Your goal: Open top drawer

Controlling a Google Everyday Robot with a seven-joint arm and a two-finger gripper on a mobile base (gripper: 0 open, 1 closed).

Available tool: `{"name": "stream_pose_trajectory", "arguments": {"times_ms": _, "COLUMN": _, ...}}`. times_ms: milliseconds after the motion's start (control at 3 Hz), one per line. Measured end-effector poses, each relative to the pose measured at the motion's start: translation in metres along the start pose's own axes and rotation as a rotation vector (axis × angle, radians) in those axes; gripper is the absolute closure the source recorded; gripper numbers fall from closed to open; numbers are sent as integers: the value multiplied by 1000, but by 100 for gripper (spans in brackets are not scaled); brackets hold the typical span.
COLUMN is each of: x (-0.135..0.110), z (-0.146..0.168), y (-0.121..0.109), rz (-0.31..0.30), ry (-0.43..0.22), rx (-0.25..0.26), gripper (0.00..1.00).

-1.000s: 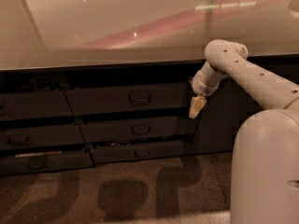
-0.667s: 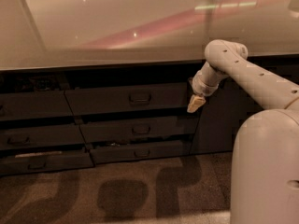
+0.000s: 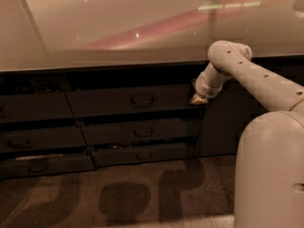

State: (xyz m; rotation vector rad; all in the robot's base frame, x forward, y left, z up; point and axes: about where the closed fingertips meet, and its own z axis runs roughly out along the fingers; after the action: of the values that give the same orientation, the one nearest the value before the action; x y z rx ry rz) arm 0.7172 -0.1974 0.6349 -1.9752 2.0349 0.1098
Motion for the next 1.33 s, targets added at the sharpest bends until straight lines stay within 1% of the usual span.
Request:
{"name": "stream_pose_trajectory", "arguments": {"times_ms": 333, "x": 0, "z": 0, "y": 0, "rz": 0, "ry": 0, "rx": 0, "gripper": 100}}
{"name": "stream_pose_trajectory", "arguments": {"times_ms": 1000, "x": -2, "z": -6, "y": -1, "rz": 0, "ry": 0, "rx": 0, "gripper": 100}}
{"name": "stream_pose_trajectory", "arguments": {"times_ms": 1333, "x": 1, "z": -17, "y": -2, "rz": -5, "ry": 5, "rx": 25, "gripper": 100}}
